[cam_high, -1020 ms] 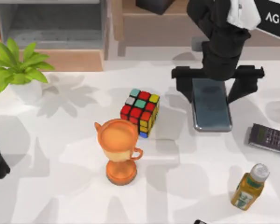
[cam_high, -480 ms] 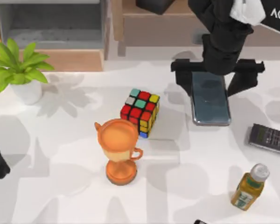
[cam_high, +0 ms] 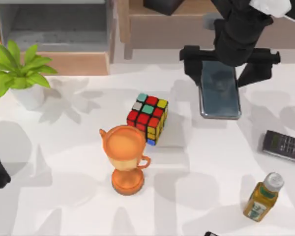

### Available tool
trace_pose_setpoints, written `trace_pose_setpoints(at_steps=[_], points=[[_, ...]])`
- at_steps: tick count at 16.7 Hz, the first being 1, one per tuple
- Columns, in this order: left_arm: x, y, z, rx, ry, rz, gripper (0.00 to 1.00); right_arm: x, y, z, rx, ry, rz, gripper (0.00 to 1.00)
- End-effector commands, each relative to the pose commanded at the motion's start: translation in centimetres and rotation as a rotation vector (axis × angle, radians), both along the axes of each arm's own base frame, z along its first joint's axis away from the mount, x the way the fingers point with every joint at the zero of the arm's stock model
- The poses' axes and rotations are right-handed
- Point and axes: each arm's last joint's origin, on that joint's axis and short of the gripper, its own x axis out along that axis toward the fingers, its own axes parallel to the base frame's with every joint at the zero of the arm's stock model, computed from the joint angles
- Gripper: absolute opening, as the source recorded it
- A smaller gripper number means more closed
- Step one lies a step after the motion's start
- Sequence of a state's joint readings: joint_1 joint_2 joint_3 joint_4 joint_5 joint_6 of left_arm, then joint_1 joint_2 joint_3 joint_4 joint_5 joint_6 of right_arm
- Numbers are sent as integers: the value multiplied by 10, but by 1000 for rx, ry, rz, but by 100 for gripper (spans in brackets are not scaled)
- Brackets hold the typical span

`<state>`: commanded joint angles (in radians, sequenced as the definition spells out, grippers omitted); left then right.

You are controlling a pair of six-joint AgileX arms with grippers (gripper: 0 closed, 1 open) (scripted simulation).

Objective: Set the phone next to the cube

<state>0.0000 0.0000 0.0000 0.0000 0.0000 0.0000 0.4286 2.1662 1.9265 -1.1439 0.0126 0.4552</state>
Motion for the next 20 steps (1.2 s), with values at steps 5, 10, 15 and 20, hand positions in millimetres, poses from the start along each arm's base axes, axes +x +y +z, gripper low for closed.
trace_pose_setpoints(at_steps=[5,10,15,20], points=[[0,0,0,0,0,0,100,-1,0,16,27,-60,1,0],[0,0,0,0,0,0,100,-1,0,25,47,-104,1,0],[0,0,0,0,0,0,100,0,1,23,54,-118,2,0],[0,0,0,0,0,0,100,3,3,4,41,-88,3,0]])
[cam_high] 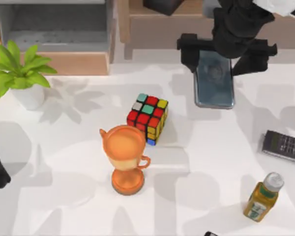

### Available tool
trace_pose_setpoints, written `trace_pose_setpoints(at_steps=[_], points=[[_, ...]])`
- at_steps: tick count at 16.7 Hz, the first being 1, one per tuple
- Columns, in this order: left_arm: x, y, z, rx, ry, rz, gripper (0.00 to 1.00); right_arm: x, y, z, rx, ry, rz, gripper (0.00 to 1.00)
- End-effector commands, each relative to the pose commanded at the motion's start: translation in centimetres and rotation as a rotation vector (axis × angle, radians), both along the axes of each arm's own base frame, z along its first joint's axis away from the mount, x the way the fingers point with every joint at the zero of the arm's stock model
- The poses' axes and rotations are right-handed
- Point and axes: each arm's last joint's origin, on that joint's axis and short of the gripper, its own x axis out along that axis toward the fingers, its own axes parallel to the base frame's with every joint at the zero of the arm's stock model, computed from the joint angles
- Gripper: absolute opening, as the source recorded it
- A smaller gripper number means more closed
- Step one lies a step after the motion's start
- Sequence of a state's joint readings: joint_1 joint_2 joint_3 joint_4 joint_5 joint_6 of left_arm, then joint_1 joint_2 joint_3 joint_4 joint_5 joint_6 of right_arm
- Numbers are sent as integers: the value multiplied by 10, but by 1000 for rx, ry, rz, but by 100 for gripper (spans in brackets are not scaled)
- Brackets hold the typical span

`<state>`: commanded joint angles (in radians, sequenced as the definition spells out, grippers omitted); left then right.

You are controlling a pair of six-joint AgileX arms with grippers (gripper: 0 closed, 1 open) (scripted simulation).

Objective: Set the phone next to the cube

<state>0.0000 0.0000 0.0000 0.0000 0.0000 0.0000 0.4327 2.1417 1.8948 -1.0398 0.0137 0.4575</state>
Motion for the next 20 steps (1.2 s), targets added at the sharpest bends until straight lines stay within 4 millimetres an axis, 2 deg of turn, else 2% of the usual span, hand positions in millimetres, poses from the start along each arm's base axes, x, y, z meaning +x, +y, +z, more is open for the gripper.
trace_pose_setpoints(at_steps=[4,10,11,16,20], points=[[0,0,0,0,0,0,100,2,1,-29,-29,63,1,0],[0,0,0,0,0,0,100,-3,-1,-96,-105,228,1,0],[0,0,0,0,0,0,100,-4,-1,-102,-112,243,1,0],[0,0,0,0,0,0,100,-4,-1,-102,-112,243,1,0],[0,0,0,0,0,0,100,-4,-1,-102,-112,243,1,30]])
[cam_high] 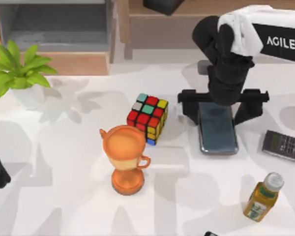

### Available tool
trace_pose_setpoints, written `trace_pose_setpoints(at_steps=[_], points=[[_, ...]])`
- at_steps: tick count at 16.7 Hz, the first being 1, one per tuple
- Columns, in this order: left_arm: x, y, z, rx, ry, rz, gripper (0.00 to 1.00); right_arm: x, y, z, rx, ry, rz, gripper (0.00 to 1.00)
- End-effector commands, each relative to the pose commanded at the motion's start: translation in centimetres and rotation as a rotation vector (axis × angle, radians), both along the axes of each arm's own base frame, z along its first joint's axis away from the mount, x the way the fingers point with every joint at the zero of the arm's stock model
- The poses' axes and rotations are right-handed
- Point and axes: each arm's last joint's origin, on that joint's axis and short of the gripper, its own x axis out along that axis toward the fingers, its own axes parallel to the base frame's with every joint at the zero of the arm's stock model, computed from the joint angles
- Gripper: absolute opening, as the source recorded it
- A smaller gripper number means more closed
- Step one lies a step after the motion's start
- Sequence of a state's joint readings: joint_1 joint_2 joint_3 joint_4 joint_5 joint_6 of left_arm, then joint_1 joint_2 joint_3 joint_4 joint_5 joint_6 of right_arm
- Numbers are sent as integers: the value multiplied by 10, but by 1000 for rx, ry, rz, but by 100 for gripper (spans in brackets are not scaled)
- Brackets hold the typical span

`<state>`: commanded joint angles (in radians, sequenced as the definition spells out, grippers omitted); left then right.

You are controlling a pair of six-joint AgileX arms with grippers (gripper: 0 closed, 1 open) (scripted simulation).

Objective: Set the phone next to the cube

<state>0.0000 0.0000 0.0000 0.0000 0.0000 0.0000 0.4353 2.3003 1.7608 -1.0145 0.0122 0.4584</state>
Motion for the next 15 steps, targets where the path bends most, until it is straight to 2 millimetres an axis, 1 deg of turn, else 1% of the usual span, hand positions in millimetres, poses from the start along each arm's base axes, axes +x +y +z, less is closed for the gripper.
trace_pose_setpoints(at_steps=[9,10,15], points=[[0,0,0,0,0,0,100,0,0,0,0,0,0,98],[0,0,0,0,0,0,100,0,0,0,0,0,0,100],[0,0,0,0,0,0,100,0,0,0,0,0,0,100]])
